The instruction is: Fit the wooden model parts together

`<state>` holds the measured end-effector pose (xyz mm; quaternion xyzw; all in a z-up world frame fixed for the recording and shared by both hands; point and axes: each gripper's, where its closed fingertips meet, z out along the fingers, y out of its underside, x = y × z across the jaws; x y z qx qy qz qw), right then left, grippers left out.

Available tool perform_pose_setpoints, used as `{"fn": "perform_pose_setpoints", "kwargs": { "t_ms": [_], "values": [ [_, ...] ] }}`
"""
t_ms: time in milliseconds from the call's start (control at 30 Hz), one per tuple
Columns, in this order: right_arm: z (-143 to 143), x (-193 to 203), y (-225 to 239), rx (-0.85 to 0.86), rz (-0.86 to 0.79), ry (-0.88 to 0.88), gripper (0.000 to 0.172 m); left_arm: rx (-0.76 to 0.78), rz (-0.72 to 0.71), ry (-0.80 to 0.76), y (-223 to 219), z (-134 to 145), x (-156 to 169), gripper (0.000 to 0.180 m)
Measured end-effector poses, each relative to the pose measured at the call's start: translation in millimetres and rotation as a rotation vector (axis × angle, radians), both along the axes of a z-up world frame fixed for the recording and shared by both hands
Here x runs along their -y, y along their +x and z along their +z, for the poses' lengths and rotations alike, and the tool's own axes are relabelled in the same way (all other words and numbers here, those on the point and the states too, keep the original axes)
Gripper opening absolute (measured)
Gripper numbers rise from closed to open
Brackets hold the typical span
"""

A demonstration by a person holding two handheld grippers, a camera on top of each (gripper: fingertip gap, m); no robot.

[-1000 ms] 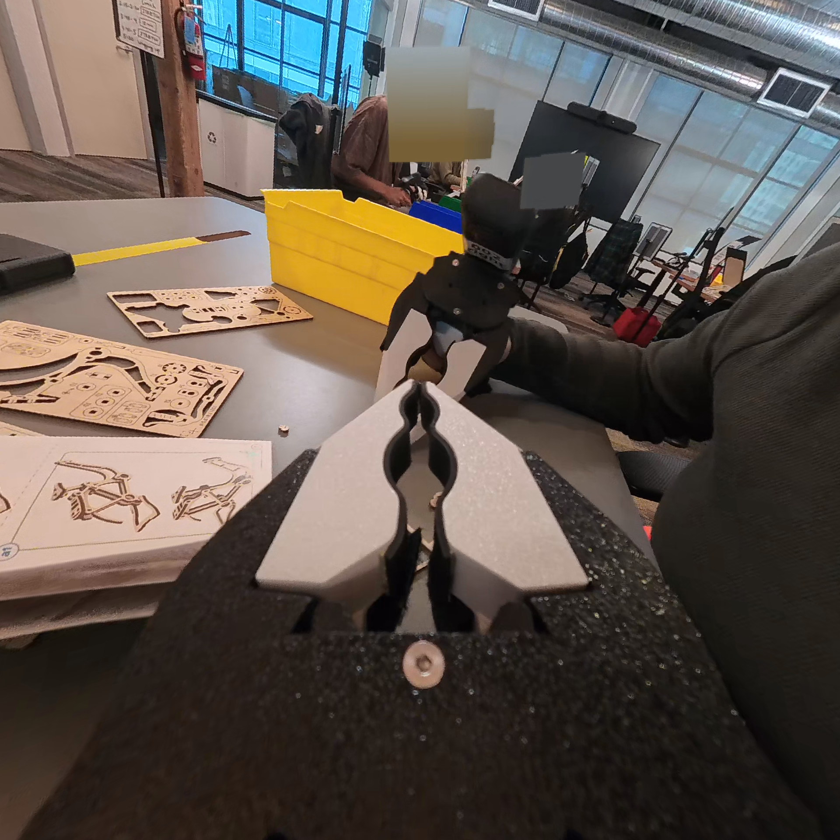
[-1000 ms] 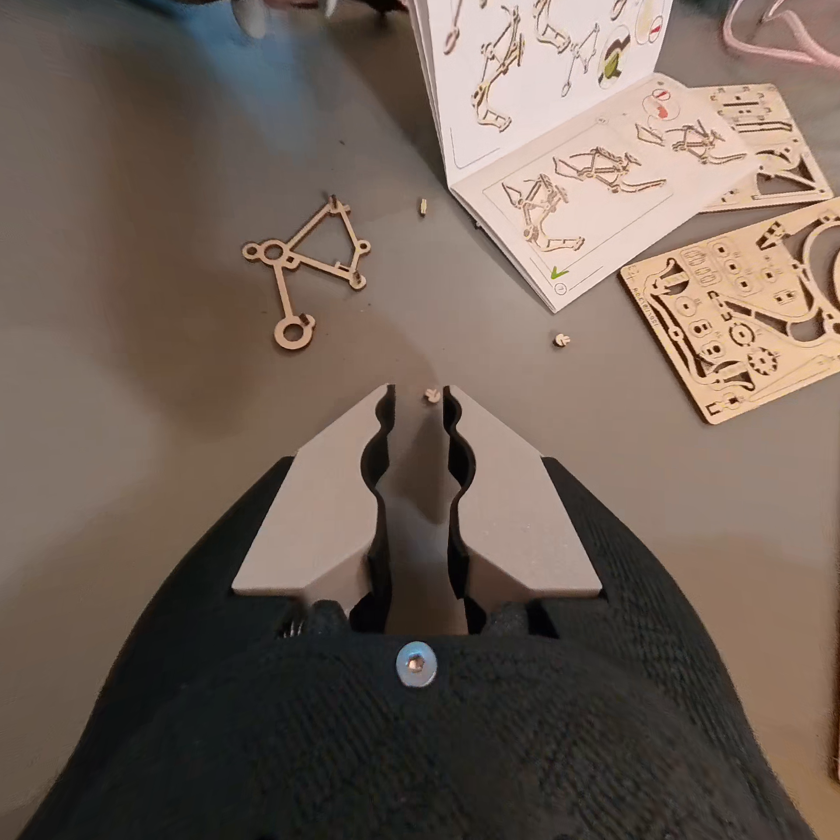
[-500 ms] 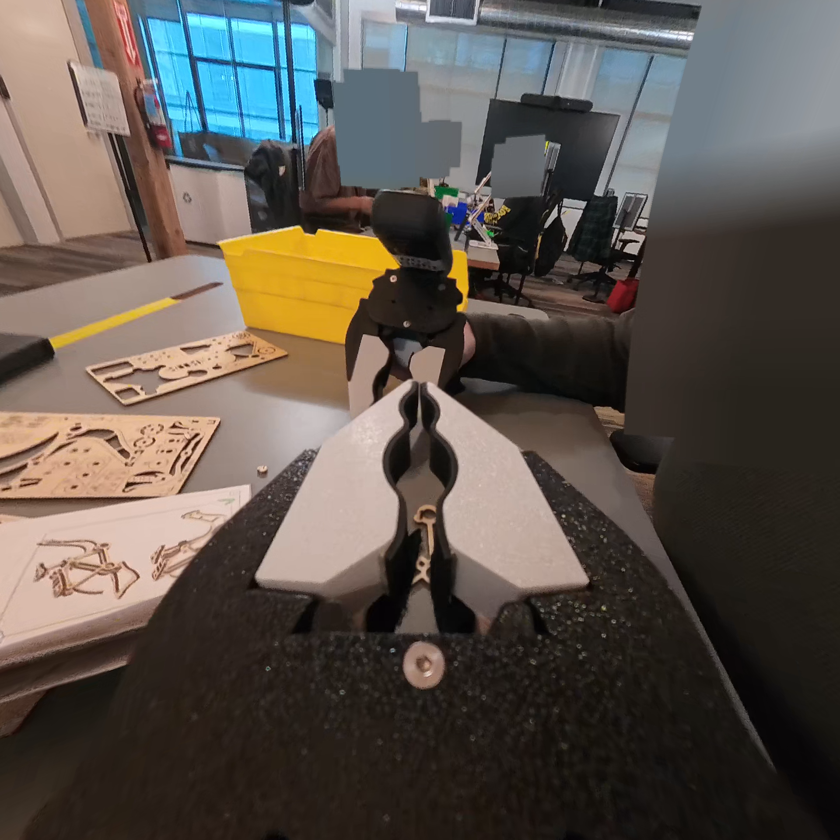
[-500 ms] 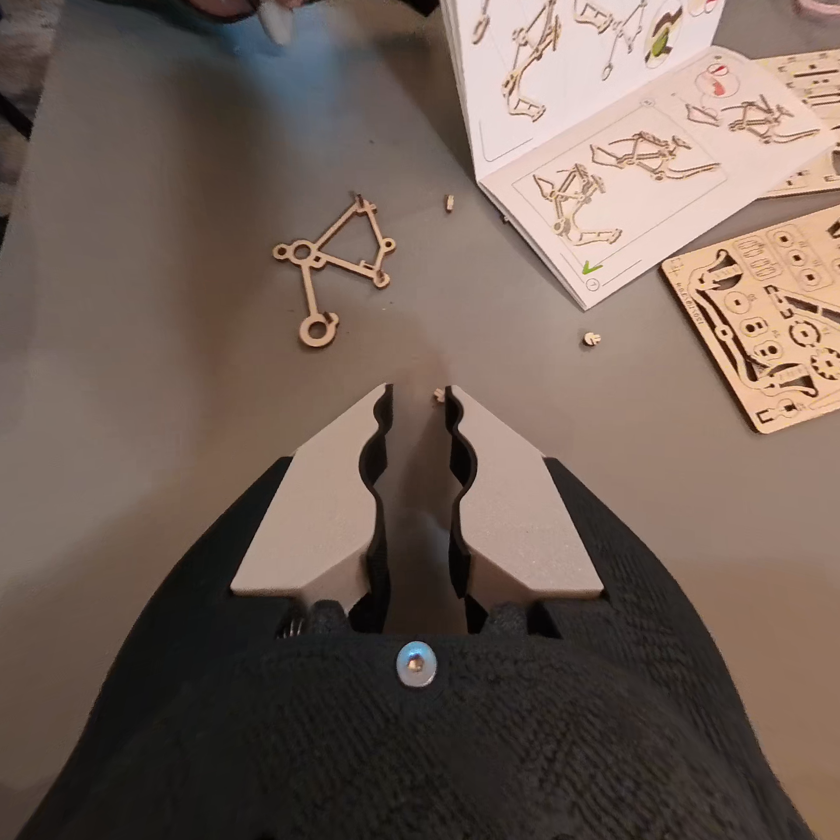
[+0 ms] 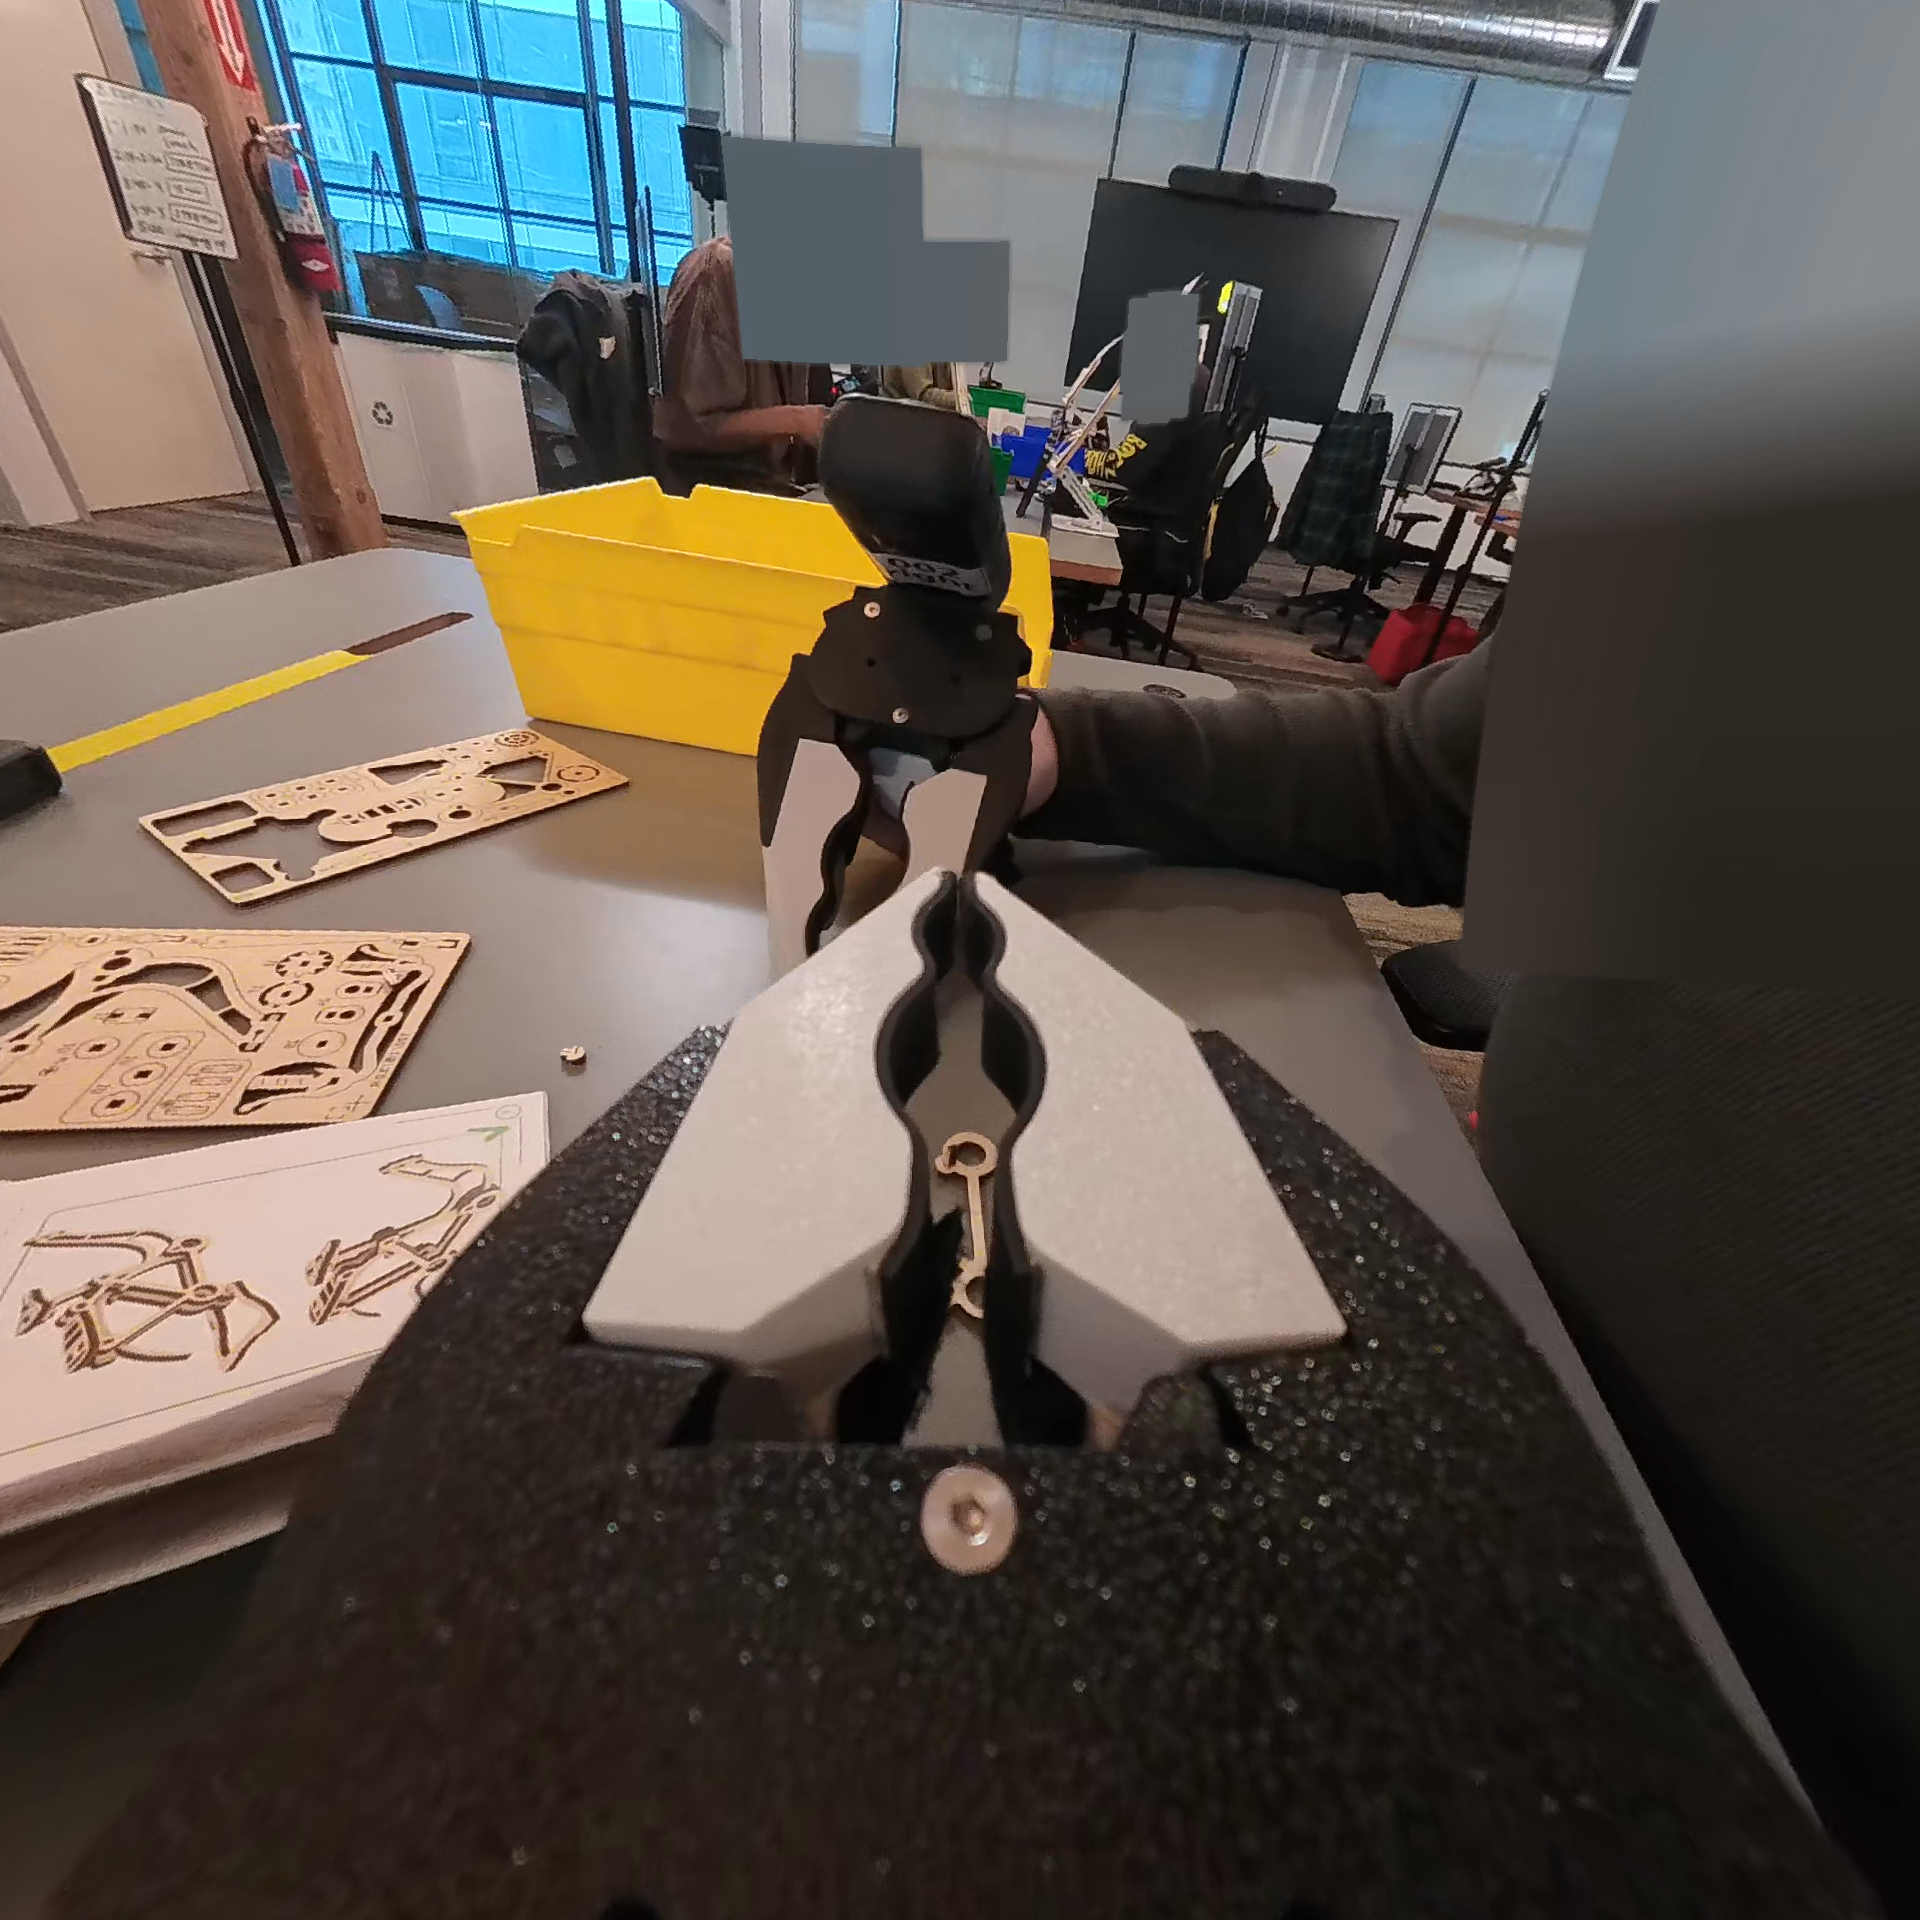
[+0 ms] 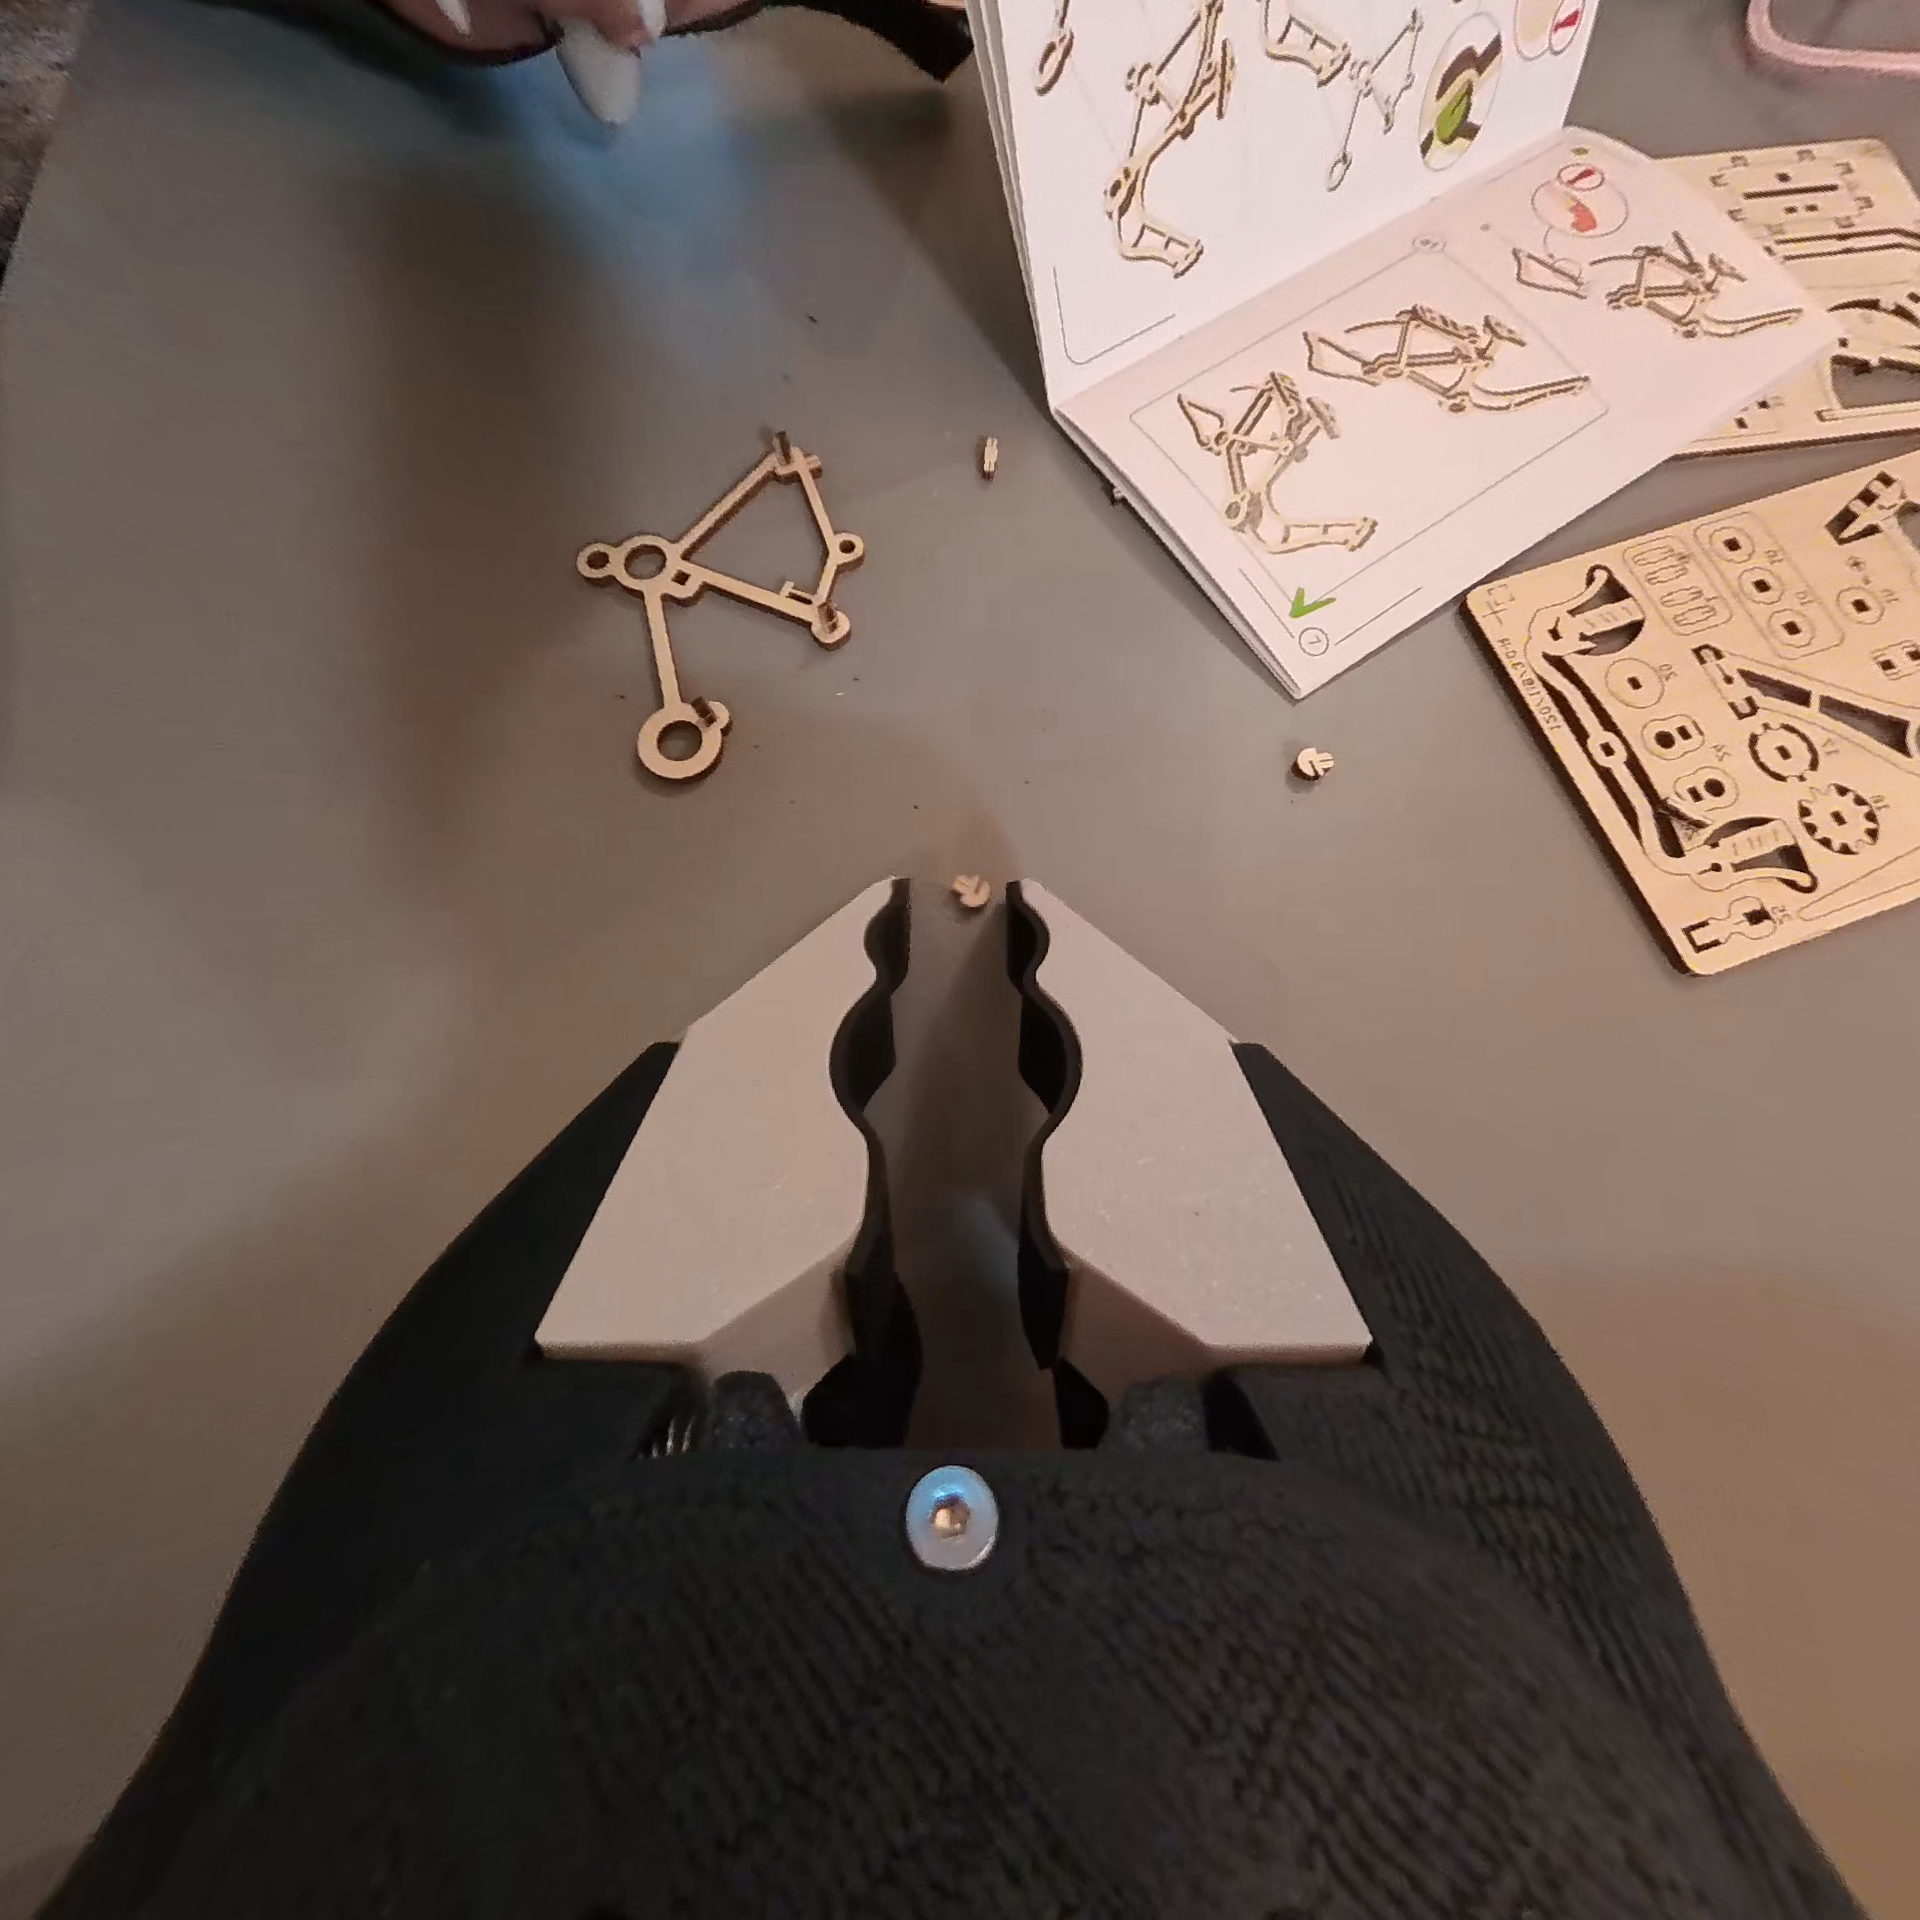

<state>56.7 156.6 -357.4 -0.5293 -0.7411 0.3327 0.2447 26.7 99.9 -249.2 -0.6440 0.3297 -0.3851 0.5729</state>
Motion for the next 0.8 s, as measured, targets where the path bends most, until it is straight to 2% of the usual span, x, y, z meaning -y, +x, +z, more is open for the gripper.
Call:
{"fn": "perform_pose_setpoints", "kwargs": {
  "t_ms": [300, 600, 800],
  "values": [
    [1, 11, 4, 0.012, 0.047, -0.041, 0.017, -0.003, -0.005, -0.010, 0, -2, 0, 0.000],
    [0, 8, 2, -0.012, 0.038, -0.034, 0.005, -0.009, -0.011, -0.023, 1, -5, -1, 0.000],
    [5, 13, -2, -0.048, 0.058, 0.014, 0.004, -0.076, 0.004, -0.007, 2, -12, -2, 0.000]
  ]
}}
